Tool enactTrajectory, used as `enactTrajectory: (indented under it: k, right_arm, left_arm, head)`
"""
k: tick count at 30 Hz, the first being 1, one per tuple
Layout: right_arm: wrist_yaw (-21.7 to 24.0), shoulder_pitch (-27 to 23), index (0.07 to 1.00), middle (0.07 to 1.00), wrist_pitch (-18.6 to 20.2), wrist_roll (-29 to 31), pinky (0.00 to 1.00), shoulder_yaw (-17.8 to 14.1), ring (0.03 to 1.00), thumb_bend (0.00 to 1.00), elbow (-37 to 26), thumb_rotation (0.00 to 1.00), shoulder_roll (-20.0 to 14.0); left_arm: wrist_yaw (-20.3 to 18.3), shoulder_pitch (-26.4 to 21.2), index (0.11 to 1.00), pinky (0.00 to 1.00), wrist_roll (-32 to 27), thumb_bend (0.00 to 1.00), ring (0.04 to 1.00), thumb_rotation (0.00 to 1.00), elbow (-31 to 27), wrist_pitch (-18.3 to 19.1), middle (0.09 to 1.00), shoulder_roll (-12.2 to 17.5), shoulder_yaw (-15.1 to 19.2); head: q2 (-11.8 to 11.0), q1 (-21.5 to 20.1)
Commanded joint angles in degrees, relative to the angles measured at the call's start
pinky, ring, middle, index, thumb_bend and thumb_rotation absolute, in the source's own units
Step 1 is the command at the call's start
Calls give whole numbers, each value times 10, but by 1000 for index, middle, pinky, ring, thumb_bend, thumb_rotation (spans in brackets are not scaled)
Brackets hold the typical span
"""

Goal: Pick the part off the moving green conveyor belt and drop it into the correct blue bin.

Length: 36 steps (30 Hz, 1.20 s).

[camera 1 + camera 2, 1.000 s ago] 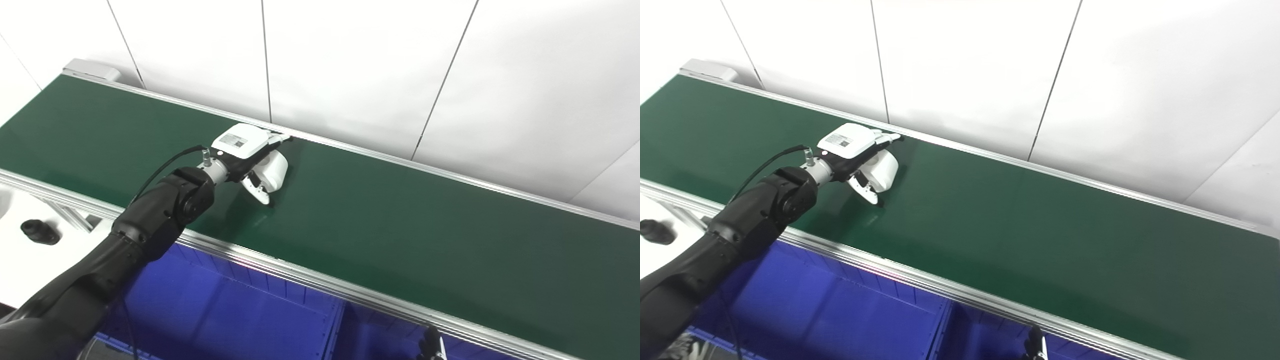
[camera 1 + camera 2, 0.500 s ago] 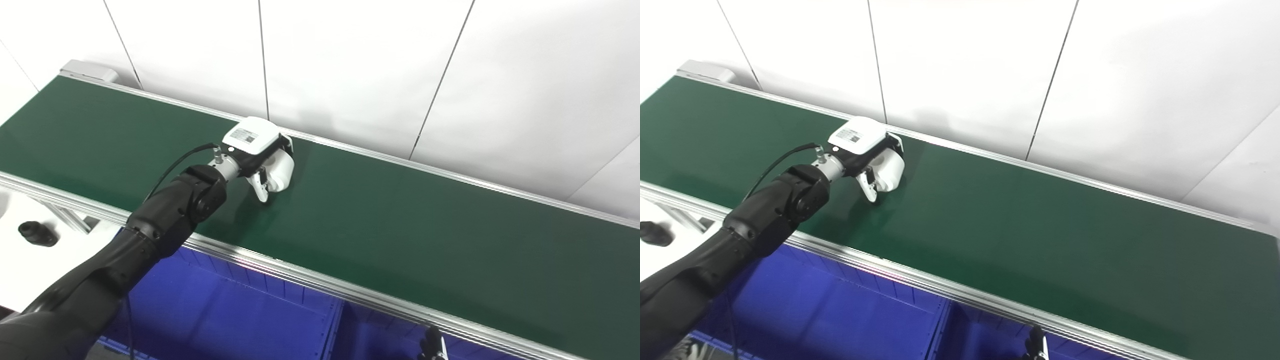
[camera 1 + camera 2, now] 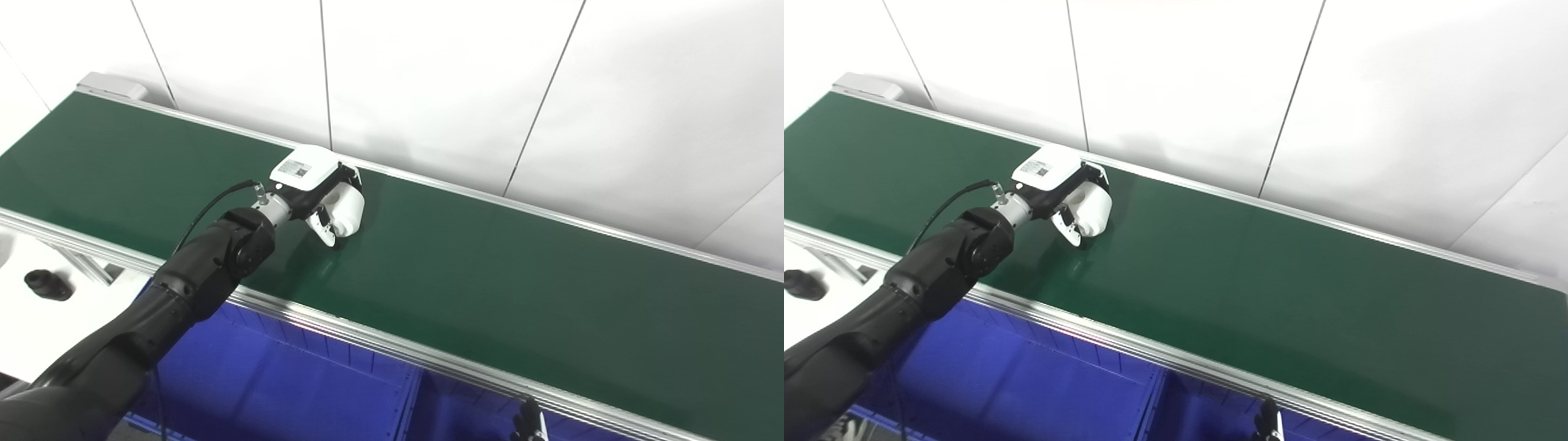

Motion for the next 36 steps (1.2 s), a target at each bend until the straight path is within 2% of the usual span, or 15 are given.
enactTrajectory:
  k: [1, 3, 6, 7, 9, 12, 16, 19, 24, 28, 31, 34, 36]
  right_arm:
    - [0, 8, 1000, 1000, -33, -7, 1000, 3, 985, 693, -20, 1000, 3]
    - [2, 10, 1000, 1000, -31, -6, 1000, 3, 987, 694, -27, 1000, 1]
    - [5, 14, 1000, 1000, -25, -2, 1000, 4, 989, 688, -39, 1000, -2]
    - [9, 17, 1000, 1000, -17, 4, 1000, 5, 990, 686, -48, 1000, -4]
    - [17, 20, 1000, 1000, -4, 16, 1000, 8, 998, 667, -64, 1000, -9]
    - [28, 24, 1000, 1000, 11, 32, 1000, 10, 1000, 640, -82, 1000, -17]
    - [31, 27, 1000, 1000, 24, 37, 1000, 10, 1000, 637, -101, 1000, -23]
    - [34, 27, 1000, 1000, 29, 43, 1000, 8, 1000, 601, -109, 1000, -28]
    - [43, 26, 1000, 1000, 46, 66, 1000, 4, 1000, 579, -126, 1000, -37]
    - [43, 27, 1000, 1000, 59, 71, 1000, 1, 1000, 541, -134, 1000, -41]
    - [45, 31, 1000, 1000, 70, 76, 1000, 2, 1000, 530, -139, 1000, -43]
    - [47, 32, 1000, 1000, 65, 79, 1000, 4, 1000, 520, -135, 1000, -40]
    - [48, 34, 1000, 1000, 66, 77, 1000, 6, 1000, 513, -134, 1000, -38]
  left_arm:
    - [11, -4, 505, 339, -9, 502, 409, 0, -55, -10, 497, 12, 11]
    - [4, 9, 513, 327, -12, 502, 397, 0, -103, -12, 477, 14, 18]
    - [-24, 32, 518, 326, -15, 501, 385, 0, -180, 9, 458, 12, 29]
    - [-38, 47, 519, 326, -18, 501, 382, 0, -225, 18, 454, 11, 35]
    - [-59, 73, 521, 342, -25, 501, 385, 0, -296, 30, 451, 8, 47]
    - [-93, 116, 519, 311, -29, 500, 384, 0, -393, 52, 440, 1, 63]
    - [-140, 166, 515, 272, -21, 499, 373, 0, -480, 84, 435, -5, 79]
    - [-175, 201, 526, 316, -4, 499, 381, 0, -528, 104, 451, -11, 88]
    - [-206, 260, 523, 356, 21, 501, 399, 0, -558, 104, 469, -13, 95]
    - [-206, 312, 502, 396, 37, 503, 420, 0, -561, 98, 495, -17, 104]
    - [-186, 339, 502, 401, 42, 503, 418, 0, -538, 84, 499, -15, 114]
    - [-158, 357, 507, 386, 40, 503, 414, 0, -506, 62, 497, -9, 126]
    - [-149, 370, 501, 389, 42, 503, 418, 0, -487, 61, 501, -5, 136]
  head:
    - [7, 8]
    - [16, 18]
    - [25, 29]
    - [37, 42]
    - [45, 54]
    - [54, 66]
    - [66, 85]
    - [72, 100]
    - [78, 126]
    - [78, 137]
    - [77, 138]
    - [76, 137]
    - [75, 133]
